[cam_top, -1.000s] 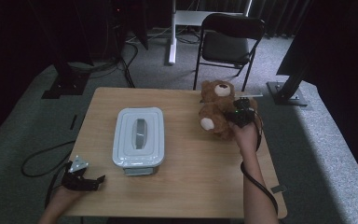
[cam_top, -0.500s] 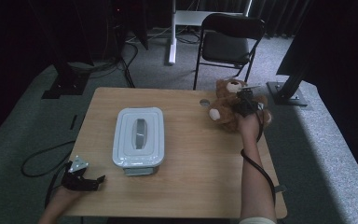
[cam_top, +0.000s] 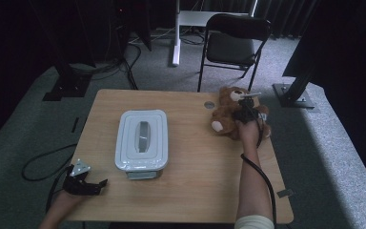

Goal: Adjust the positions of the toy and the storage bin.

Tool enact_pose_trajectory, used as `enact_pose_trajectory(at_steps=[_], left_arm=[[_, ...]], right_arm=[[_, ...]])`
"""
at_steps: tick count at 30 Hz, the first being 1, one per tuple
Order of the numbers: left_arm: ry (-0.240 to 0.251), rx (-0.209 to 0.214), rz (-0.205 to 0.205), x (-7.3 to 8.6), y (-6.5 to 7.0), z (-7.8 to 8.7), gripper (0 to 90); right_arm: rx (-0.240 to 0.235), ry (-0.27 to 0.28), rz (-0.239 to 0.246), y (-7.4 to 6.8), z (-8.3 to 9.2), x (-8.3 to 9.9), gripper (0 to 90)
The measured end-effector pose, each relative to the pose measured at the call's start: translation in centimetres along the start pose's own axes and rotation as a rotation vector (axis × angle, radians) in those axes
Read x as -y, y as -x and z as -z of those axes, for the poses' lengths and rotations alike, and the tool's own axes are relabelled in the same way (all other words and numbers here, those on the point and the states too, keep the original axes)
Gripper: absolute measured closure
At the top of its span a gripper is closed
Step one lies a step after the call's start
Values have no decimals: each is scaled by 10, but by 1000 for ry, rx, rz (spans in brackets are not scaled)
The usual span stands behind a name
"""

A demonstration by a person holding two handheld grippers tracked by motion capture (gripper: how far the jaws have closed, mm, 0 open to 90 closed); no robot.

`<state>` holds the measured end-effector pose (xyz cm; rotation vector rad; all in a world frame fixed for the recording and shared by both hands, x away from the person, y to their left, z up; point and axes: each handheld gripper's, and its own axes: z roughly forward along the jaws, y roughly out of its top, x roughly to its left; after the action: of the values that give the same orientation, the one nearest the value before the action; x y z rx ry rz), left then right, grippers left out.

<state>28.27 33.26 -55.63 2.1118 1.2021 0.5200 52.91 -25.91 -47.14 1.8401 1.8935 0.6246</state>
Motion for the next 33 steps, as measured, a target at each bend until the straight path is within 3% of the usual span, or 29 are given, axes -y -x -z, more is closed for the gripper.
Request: enact_pose_trajectory(at_steps=[4, 6, 13, 17, 25, 28, 33], left_arm=[[0, -3, 4, 0, 0, 0, 36], [0, -6, 6, 0, 0, 0, 36], [1, 3, -5, 0, 1, 0, 35], [2, 4, -5, -1, 2, -1, 35], [5, -28, 15, -7, 0, -1, 35], [9, -35, -4, -12, 2, 0, 34], [17, -36, -30, -20, 4, 0, 35]], right_arm=[[-39, -9, -34, 5, 1, 1, 257], [-58, -9, -64, 8, 2, 2, 216], [-82, -6, -80, 15, 6, 4, 119], [-101, 15, -85, 21, 10, 6, 127], [-64, 70, -53, 21, 28, 6, 122], [-54, 107, -22, 18, 34, 8, 123], [-88, 132, 14, 7, 40, 8, 122]])
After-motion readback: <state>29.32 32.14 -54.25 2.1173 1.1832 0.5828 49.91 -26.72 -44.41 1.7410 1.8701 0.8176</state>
